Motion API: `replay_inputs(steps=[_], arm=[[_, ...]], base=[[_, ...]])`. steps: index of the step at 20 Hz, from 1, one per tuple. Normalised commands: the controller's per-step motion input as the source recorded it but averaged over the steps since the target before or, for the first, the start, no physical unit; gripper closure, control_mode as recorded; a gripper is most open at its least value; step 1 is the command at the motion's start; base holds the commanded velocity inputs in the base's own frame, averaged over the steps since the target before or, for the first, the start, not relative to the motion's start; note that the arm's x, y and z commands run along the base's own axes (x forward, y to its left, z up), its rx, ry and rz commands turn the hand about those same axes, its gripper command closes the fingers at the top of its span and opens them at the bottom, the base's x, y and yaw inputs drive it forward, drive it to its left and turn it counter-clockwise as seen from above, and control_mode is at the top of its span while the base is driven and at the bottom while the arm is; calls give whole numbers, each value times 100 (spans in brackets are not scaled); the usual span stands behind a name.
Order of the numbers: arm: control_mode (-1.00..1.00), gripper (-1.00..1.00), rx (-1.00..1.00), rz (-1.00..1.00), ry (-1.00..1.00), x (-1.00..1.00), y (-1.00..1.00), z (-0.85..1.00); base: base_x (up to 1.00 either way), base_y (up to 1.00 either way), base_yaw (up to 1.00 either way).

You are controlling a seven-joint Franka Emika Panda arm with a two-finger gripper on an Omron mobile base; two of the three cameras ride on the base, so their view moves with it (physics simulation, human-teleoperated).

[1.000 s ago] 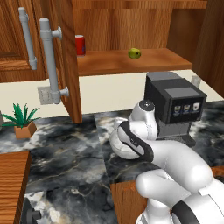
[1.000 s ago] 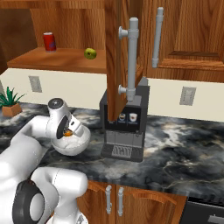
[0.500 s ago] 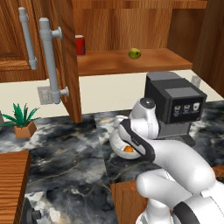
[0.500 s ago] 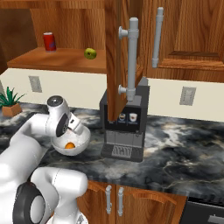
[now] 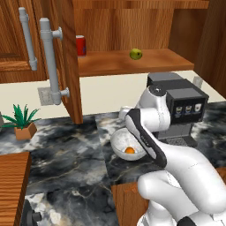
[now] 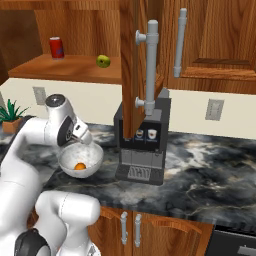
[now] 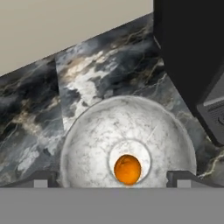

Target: Open the cabinet. Pick the tangerine and pear from the cabinet and place them into the bowl. Then close the cabinet.

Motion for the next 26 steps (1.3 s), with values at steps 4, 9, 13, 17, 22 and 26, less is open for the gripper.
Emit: replay_inputs(steps=[4,9,13,17,22,26], arm=[[-100,-100,-4,0,-6,-66,-28,60],[-100,-100,-7,0,-3,-55,-29,64],[-100,-100,-6,0,-4,-35,-18,77],[-100,-100,-1,0,-8,-20,-9,90],[-100,-100,-1,0,-10,-4,-4,92],[-100,-100,-4,0,-12,0,0,73]], base=[[0,0,0],[0,0,0],[0,0,0],[0,0,0],[0,0,0],[0,0,0]])
